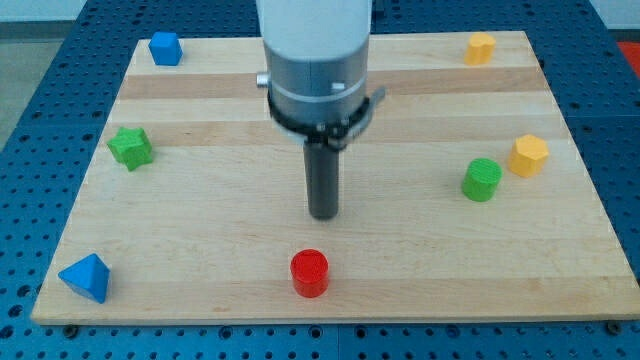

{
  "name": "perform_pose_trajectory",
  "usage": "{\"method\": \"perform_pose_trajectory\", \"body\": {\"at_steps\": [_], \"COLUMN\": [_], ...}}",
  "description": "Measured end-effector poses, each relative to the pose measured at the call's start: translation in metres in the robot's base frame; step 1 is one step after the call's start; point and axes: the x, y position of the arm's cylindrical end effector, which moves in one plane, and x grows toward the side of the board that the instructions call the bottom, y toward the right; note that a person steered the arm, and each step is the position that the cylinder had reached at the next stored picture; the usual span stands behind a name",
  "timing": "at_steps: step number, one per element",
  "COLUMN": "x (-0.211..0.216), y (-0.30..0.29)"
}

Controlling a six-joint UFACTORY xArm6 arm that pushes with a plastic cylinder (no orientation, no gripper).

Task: Slide the green circle below to the yellow hexagon

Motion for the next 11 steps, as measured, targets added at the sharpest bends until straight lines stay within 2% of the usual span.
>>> {"method": "perform_pose_trajectory", "body": {"at_steps": [1,2,4,6,11], "x": [-0.037,-0.054,-0.054,-0.024,-0.028], "y": [0.007,0.046,0.110,0.158,0.208]}}
